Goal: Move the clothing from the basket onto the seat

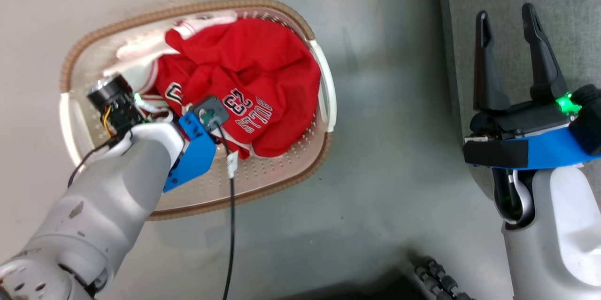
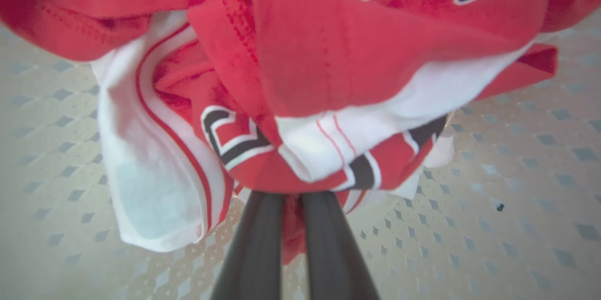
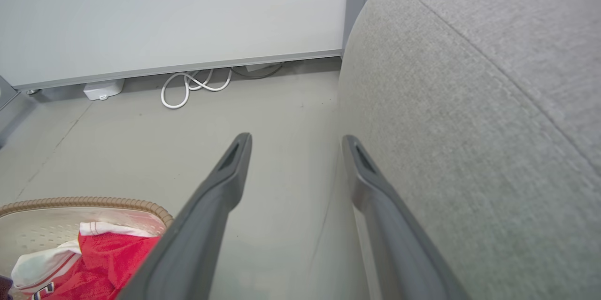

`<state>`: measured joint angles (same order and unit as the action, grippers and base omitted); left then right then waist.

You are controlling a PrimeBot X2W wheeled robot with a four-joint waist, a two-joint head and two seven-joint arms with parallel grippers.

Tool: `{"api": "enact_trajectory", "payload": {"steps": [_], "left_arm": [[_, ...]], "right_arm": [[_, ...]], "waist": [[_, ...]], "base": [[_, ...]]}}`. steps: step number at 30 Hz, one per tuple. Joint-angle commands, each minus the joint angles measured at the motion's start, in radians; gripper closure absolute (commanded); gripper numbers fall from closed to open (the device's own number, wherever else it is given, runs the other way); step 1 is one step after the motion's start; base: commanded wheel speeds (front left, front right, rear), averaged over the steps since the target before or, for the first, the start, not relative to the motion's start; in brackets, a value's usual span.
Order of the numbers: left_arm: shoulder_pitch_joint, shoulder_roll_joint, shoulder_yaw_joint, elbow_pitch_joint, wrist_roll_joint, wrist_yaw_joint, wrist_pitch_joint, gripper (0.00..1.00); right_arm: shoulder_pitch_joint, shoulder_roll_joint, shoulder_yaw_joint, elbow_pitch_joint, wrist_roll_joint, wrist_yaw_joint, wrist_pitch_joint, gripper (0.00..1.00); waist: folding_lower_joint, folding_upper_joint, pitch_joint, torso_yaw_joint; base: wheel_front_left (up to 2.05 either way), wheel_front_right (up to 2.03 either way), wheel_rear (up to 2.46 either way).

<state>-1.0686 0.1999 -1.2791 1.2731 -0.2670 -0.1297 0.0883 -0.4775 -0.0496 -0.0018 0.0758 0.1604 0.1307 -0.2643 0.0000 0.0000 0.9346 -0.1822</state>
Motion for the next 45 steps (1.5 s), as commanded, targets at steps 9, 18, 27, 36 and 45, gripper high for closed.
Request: {"api": "enact_trajectory", "payload": {"steps": [9, 18, 27, 36, 45], "left_arm": [[0.065, -0.026, 0.019, -0.006, -0.05, 0.005, -0.168, 1.0], [0.098, -0.085, 0.042, -0.005, -0.092, 0.019, -0.252, 1.0], [0.141, -0.121, 0.084, -0.029, -0.147, 0.03, -0.337, 1.0], [0.171, -0.132, 0.14, -0.126, -0.192, 0.047, -0.355, 1.0], [0.211, -0.103, 0.225, -0.309, -0.187, 0.09, -0.355, 1.0]], "right_arm": [[0.051, -0.029, -0.005, 0.02, -0.01, 0.0, -0.001, 0.0], [0.099, -0.047, -0.012, 0.033, -0.023, 0.0, -0.001, 0.0], [0.164, -0.058, -0.009, 0.055, -0.033, 0.0, 0.0, 0.0], [0.231, -0.048, -0.014, 0.077, -0.042, 0.0, 0.0, 0.0], [0.301, -0.035, -0.017, 0.093, -0.047, 0.0, 0.0, 0.0]], "waist": [[0.0, 0.0, -0.171, 0.08], [0.0, 0.0, -0.294, 0.128], [0.0, 0.0, -0.433, 0.171], [0.0, 0.0, -0.569, 0.197], [0.0, 0.0, -0.674, 0.212]], "base": [[0.0, 0.0, 0.0], [0.0, 0.0, 0.0], [0.0, 0.0, 0.0], [0.0, 0.0, 0.0], [0.0, 0.0, 0.0]]}}
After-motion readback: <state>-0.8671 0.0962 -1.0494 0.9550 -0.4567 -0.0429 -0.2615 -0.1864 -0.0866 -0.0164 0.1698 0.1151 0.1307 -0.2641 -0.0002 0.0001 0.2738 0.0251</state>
